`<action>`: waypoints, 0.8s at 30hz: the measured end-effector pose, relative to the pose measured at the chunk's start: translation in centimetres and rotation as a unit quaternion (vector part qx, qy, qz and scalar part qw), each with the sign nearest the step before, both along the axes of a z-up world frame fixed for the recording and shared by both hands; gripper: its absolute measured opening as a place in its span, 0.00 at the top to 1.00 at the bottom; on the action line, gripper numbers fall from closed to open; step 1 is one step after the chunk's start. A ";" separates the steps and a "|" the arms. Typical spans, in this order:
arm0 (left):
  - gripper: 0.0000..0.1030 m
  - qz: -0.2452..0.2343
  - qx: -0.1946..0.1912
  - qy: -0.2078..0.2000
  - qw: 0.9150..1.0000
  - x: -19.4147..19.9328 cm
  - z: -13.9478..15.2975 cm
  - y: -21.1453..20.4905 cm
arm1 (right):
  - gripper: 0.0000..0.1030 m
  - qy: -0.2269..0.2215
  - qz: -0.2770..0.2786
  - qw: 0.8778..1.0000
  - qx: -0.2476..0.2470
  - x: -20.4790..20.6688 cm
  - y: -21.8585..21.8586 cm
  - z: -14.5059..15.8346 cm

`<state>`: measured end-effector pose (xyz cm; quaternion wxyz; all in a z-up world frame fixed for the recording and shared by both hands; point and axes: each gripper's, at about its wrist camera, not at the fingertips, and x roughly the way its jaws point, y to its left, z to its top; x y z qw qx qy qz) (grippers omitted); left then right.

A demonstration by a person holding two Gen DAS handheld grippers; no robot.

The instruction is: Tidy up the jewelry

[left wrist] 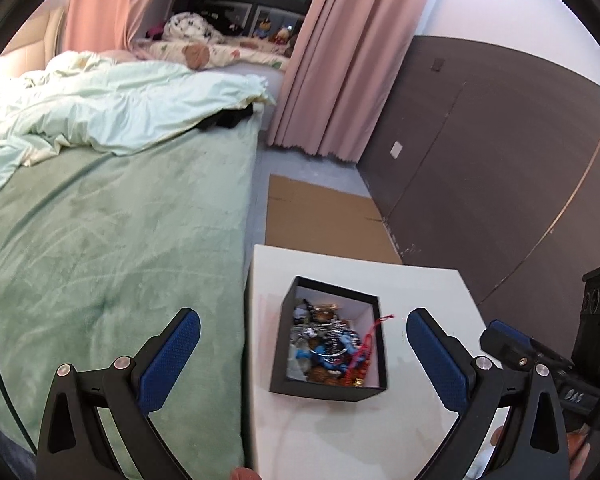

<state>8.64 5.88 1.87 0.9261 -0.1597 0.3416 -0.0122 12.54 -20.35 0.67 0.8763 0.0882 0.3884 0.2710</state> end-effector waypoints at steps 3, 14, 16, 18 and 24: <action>0.00 -0.001 0.015 -0.012 1.000 -1.2 0.6 -0.8 | 0.05 -0.029 -0.017 0.999 -0.023 -1.4 -1.0 0.9; 0.00 0.021 0.066 -0.082 0.994 -6.4 2.0 -3.4 | 0.05 -0.096 -0.062 0.992 -0.045 -7.6 -4.4 3.5; 0.00 0.016 0.071 -0.089 0.993 -7.4 2.0 -4.0 | 0.05 -0.102 -0.062 0.992 -0.042 -8.6 -5.0 3.8; 0.00 0.010 0.085 -0.099 0.991 -8.2 2.3 -4.6 | 0.05 -0.099 -0.061 0.993 -0.034 -9.3 -5.6 3.9; 0.00 -0.007 0.093 -0.113 0.989 -10.4 3.4 -5.7 | 0.05 -0.092 -0.064 0.993 -0.032 -11.2 -6.9 4.6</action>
